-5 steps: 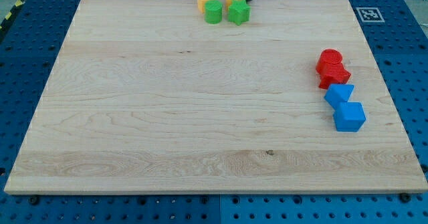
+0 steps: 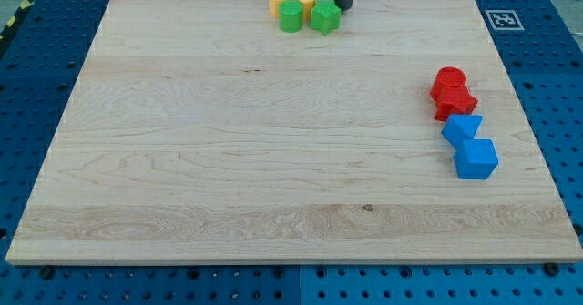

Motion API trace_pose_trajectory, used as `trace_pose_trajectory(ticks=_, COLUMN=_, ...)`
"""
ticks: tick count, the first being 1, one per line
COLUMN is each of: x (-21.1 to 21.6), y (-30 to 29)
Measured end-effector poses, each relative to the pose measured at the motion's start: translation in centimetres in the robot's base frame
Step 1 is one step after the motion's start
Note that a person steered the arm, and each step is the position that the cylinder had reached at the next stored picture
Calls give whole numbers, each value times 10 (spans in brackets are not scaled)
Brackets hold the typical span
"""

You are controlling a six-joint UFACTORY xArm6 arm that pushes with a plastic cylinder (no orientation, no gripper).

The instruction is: Move green star to bottom of the green circle

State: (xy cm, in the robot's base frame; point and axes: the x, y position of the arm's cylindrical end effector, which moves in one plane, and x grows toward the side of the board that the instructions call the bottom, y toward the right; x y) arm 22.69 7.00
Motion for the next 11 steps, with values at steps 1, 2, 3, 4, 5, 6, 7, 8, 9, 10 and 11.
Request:
trace_pose_trajectory(ticks=1, x=17, y=-25)
trace_pose_trajectory(ticks=2, x=32, y=-30)
trace_pose_trajectory(ticks=3, x=35, y=-15)
trace_pose_trajectory(ticks=4, x=44, y=8)
trace_pose_trajectory(ticks=5, x=53, y=8)
trace_pose_trajectory(ticks=6, x=53, y=8)
trace_pose_trajectory(ticks=7, x=53, y=-2)
trace_pose_trajectory(ticks=8, x=53, y=-22)
trace_pose_trajectory(ticks=9, x=53, y=-29)
trace_pose_trajectory(ticks=10, x=54, y=-36)
trace_pose_trajectory(ticks=11, x=57, y=-41)
